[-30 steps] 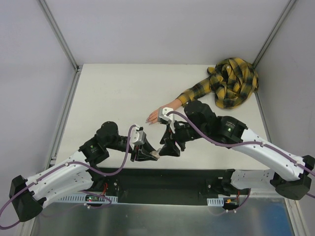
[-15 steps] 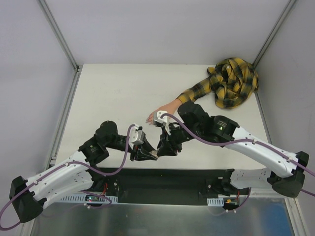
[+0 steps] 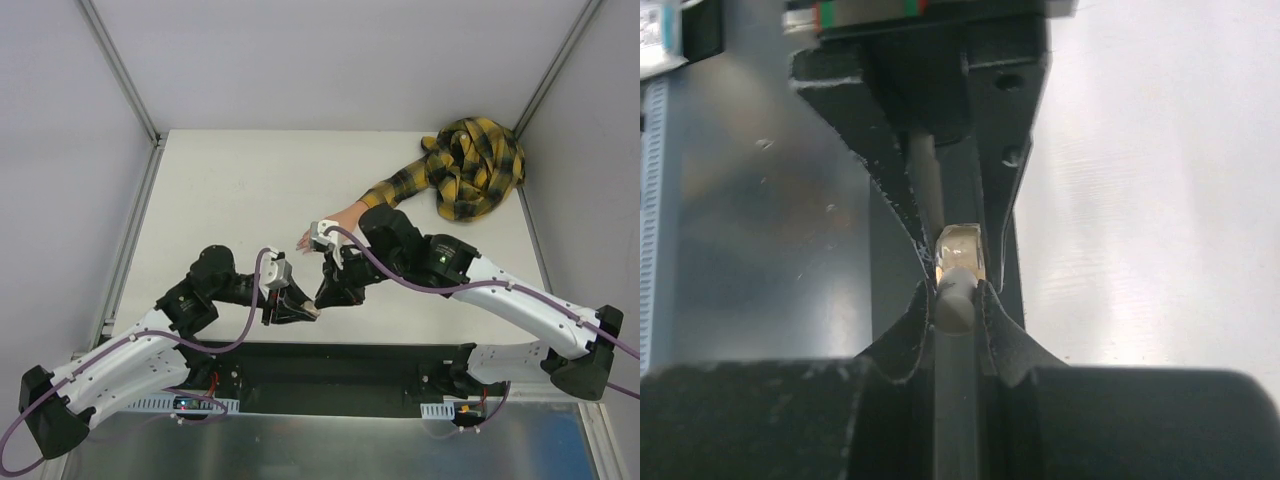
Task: Paint the nails
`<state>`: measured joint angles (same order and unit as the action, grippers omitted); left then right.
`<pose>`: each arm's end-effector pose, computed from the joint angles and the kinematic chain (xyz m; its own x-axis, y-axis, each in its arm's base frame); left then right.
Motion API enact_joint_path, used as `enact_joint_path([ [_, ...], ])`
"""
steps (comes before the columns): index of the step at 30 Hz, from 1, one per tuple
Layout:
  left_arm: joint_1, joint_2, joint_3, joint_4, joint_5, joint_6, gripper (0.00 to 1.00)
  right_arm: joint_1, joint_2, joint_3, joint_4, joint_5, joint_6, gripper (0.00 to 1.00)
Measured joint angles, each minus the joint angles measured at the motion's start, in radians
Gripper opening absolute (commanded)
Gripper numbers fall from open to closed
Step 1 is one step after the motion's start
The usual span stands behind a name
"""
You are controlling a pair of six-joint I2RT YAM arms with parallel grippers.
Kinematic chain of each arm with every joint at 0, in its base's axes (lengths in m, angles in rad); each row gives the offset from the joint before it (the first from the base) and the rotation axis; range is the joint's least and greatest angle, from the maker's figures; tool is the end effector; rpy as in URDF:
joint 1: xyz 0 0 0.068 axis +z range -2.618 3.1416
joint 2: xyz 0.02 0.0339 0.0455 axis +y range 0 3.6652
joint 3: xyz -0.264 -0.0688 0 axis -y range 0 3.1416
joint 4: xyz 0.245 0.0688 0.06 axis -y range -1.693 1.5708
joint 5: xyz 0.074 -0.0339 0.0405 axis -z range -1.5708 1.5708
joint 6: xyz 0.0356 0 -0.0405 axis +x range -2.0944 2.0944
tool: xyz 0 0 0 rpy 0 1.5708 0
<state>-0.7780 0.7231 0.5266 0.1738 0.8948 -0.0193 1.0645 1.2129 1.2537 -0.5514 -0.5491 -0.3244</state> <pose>0.1018 -0.1393 0.2970 -0.0354 0.0179 -0.9992 0.9942 -0.1014 -0.0370 0.1103 0.2372 0.3797 0.0835 -0.4100 -0.9082 -0.9919 -0.1216 -0.0363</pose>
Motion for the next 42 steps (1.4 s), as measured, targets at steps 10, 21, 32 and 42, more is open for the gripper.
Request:
enact_joint_path([
  [10, 0.021, -0.065, -0.023, -0.189, -0.442, 0.084, 0.00, 0.095, 0.105, -0.067, 0.194, 0.590, 0.560, 0.00],
  [21, 0.027, -0.096, -0.038, -0.209, -0.585, 0.122, 0.00, 0.220, 0.223, 0.022, 0.177, 1.000, 0.811, 0.33],
  [32, 0.027, -0.069, -0.007, -0.081, -0.329, 0.102, 0.00, 0.175, 0.024, 0.010, 0.085, 0.762, 0.482, 0.80],
  [42, 0.048, 0.024, 0.014, 0.063, 0.076, -0.063, 0.00, 0.076, -0.216, -0.189, 0.201, 0.225, 0.116, 0.66],
])
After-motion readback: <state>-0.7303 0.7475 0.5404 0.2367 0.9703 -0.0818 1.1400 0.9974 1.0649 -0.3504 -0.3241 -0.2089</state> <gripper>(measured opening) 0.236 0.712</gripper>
